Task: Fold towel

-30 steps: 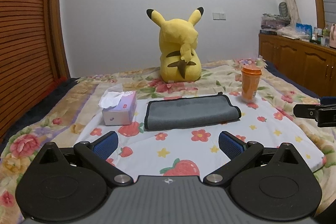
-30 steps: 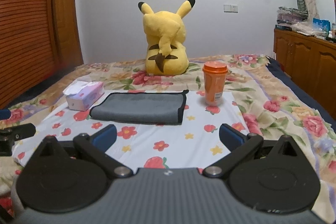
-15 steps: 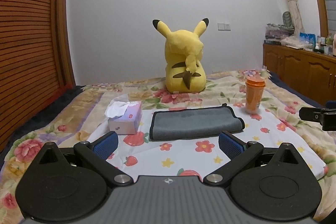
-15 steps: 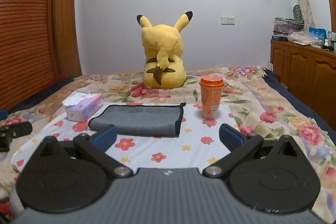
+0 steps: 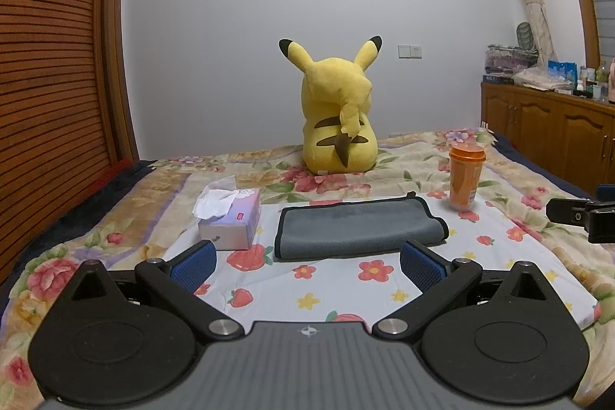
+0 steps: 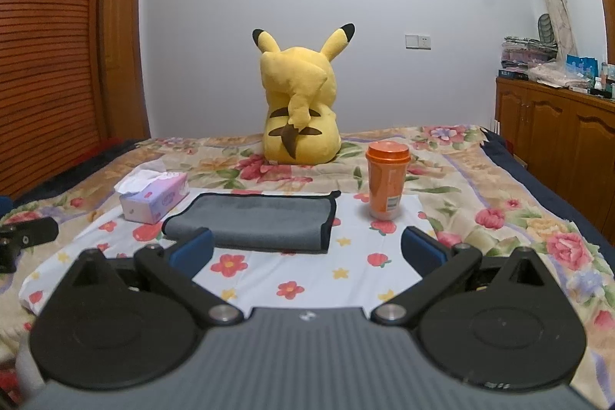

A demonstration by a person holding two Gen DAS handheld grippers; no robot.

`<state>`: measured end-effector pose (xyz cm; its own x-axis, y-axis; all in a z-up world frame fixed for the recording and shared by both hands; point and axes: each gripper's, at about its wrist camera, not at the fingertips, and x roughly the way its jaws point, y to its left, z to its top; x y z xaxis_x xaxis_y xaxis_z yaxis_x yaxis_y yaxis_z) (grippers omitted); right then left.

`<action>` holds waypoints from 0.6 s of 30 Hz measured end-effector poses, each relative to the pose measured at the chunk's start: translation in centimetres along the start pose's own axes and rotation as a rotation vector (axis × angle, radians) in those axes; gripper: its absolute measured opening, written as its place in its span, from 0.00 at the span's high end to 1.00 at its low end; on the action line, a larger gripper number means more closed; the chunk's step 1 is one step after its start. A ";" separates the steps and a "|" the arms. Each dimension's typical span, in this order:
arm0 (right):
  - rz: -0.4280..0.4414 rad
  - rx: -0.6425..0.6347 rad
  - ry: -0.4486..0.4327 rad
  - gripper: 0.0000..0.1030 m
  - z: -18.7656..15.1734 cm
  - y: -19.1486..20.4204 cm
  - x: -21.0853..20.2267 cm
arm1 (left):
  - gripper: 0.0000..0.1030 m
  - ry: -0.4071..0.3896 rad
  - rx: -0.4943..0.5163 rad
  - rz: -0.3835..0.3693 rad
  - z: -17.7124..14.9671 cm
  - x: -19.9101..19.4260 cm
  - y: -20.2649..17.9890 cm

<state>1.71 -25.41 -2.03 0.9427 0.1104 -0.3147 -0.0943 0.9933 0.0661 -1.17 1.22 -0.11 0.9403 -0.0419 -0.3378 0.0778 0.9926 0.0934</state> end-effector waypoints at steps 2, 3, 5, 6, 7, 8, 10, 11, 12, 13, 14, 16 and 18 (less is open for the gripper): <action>0.000 0.001 0.000 0.00 0.0 0.1 0.0 | 0.00 0.000 0.001 0.001 0.0 0.0 0.0; 0.000 0.000 0.000 0.00 0.0 0.1 0.0 | 0.00 0.000 0.002 0.001 0.0 0.0 0.0; 0.001 0.000 0.000 0.00 0.0 0.0 0.0 | 0.00 0.000 0.001 0.000 0.0 0.0 0.0; 0.001 0.000 0.000 0.00 0.0 0.1 0.0 | 0.00 0.000 0.001 0.000 0.0 0.0 0.0; 0.000 -0.001 0.000 0.00 0.0 0.1 0.0 | 0.00 0.000 0.001 0.001 0.0 0.0 0.0; 0.001 -0.001 0.000 0.00 0.0 0.1 0.0 | 0.00 0.000 0.001 0.001 0.0 0.0 0.0; 0.001 -0.001 -0.001 0.00 0.0 0.1 0.0 | 0.00 0.001 0.001 0.000 0.0 0.1 0.0; 0.001 -0.001 -0.002 0.00 0.0 0.1 0.0 | 0.00 0.001 0.001 0.001 0.1 0.0 0.0; 0.001 0.000 -0.001 0.00 0.0 0.1 0.0 | 0.00 0.001 0.001 0.001 0.1 0.1 0.0; 0.001 0.000 -0.001 0.00 0.0 0.1 0.0 | 0.00 0.001 0.001 0.001 0.1 0.1 0.0; 0.001 0.000 -0.001 0.00 0.0 0.1 0.0 | 0.00 0.001 0.001 0.001 0.1 0.1 0.0; 0.001 0.000 -0.001 0.00 0.0 0.1 0.0 | 0.00 0.001 0.002 0.000 0.1 0.1 0.0; 0.001 -0.001 -0.001 0.00 0.0 0.2 0.0 | 0.00 0.001 0.001 0.000 0.1 0.1 0.0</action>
<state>1.67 -25.25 -2.04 0.9430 0.1111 -0.3136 -0.0954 0.9933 0.0649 -1.05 1.16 -0.05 0.9399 -0.0413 -0.3390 0.0778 0.9924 0.0950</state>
